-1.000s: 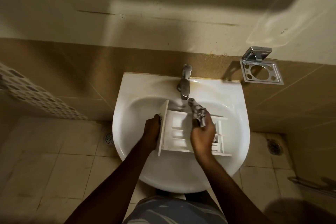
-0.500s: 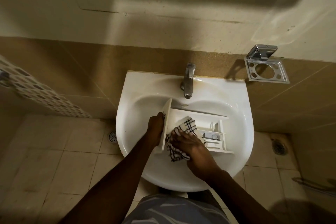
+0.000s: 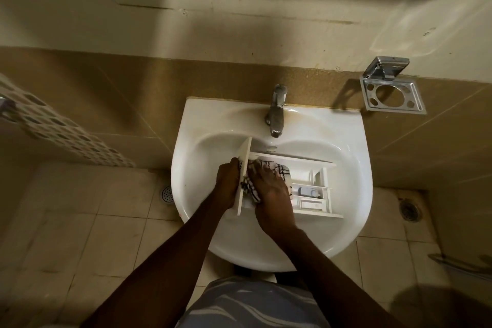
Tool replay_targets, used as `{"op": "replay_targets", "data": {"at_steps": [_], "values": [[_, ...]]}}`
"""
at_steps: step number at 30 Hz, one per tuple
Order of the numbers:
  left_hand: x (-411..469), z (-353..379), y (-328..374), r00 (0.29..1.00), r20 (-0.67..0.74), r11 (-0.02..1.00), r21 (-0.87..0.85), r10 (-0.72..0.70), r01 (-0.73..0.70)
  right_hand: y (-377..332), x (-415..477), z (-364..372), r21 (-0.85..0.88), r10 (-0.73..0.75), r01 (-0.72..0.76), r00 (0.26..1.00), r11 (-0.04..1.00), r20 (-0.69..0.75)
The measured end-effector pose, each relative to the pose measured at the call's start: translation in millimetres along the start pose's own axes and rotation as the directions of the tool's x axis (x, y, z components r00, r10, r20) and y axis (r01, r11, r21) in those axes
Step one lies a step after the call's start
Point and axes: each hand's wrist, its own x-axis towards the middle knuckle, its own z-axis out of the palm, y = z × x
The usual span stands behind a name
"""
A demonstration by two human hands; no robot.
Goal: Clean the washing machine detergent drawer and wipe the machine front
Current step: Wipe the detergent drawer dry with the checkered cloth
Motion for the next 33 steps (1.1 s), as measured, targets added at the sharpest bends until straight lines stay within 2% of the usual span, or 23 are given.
{"op": "replay_targets", "data": {"at_steps": [4,6,8,9,11,13,15,16,19,25,29,33], "values": [[1.2,-2.8,-2.3,1.000,0.014,1.000,-0.014,-0.002,0.002,36.6,-35.4,-29.3,-0.021,-0.165,0.172,0.967,0.985,0.196],[1.2,-2.9,-3.8,1.000,0.031,1.000,-0.017,-0.007,0.008,52.7,-39.7,-54.4,0.032,-0.130,0.126,0.966,0.992,0.223],[-0.2,-2.5,-4.7,1.000,0.021,1.000,-0.014,0.001,0.000,56.6,-36.7,-74.4,0.083,-0.014,0.004,0.992,0.997,0.124],[0.0,-2.3,-4.4,1.000,0.009,1.000,-0.014,0.005,-0.005,53.8,-35.5,-79.7,0.099,0.073,-0.074,0.997,0.992,0.016],[0.4,-2.3,-4.7,1.000,0.005,1.000,-0.015,0.009,-0.009,42.0,-37.5,-77.7,0.110,0.249,-0.230,0.944,0.967,-0.215],[-1.6,-1.4,-4.5,1.000,0.016,1.000,-0.015,0.003,-0.003,20.8,-37.6,-63.9,0.109,0.306,-0.287,0.903,0.952,-0.301],[-3.9,-1.6,-3.4,1.000,0.010,1.000,-0.017,0.008,-0.008,0.2,-35.6,-42.9,0.040,0.225,-0.221,0.956,0.974,-0.188],[-4.4,-1.6,-2.6,1.000,0.006,1.000,-0.021,0.009,-0.009,-7.3,-35.1,-34.0,-0.056,0.150,-0.156,0.983,0.986,-0.102],[-6.4,-1.6,-0.5,1.000,0.005,1.000,-0.022,0.008,-0.008,-10.7,-31.7,-28.7,-0.307,0.069,-0.050,0.996,0.950,0.049],[-7.4,-1.9,-1.9,0.999,0.034,0.999,-0.032,0.005,-0.003,4.9,-19.1,-45.0,-0.566,0.138,-0.052,0.984,0.823,0.111],[-8.1,-1.5,-0.9,1.000,0.029,0.999,-0.040,0.008,-0.007,13.7,-19.2,-52.1,-0.616,0.183,-0.054,0.972,0.786,0.148],[-7.0,-1.2,-2.3,1.000,0.014,0.999,-0.035,0.011,-0.011,-3.6,-11.9,-48.2,-0.591,0.326,-0.193,0.937,0.783,0.125]]}}
